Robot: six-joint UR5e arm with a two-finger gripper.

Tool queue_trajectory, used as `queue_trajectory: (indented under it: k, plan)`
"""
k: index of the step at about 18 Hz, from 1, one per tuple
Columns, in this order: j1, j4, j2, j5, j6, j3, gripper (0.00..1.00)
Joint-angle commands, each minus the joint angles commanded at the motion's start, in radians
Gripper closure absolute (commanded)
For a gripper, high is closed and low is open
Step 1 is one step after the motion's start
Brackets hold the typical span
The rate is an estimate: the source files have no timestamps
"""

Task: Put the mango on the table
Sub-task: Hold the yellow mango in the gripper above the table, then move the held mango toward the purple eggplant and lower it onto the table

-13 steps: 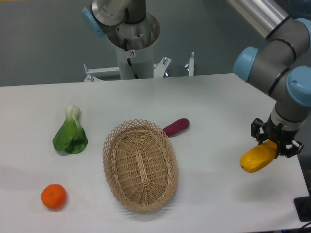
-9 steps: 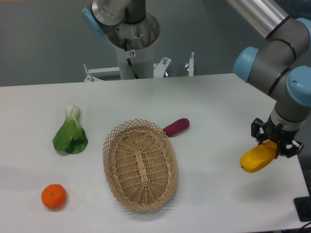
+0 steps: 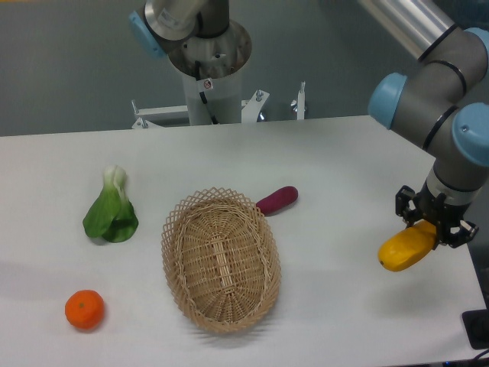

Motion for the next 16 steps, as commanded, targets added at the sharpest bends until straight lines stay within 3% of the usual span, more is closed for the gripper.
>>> queue_trajectory:
  k: [3,6,10,11,16]
  plan:
    - [-0.002,0.011,0.035,0.002,0.009,-0.069,0.84]
    - [-0.009,0.046,0.089,0.009,0.083,-0.204,0.84]
    - [-0.014,0.277,0.14,0.021,0.089,-0.406,0.82]
    - [-0.017,0.302,0.141,0.023,0.089,-0.432,0.82]
    - [-0.057,0.31,0.143,0.023,0.08,-0.491,0.76]
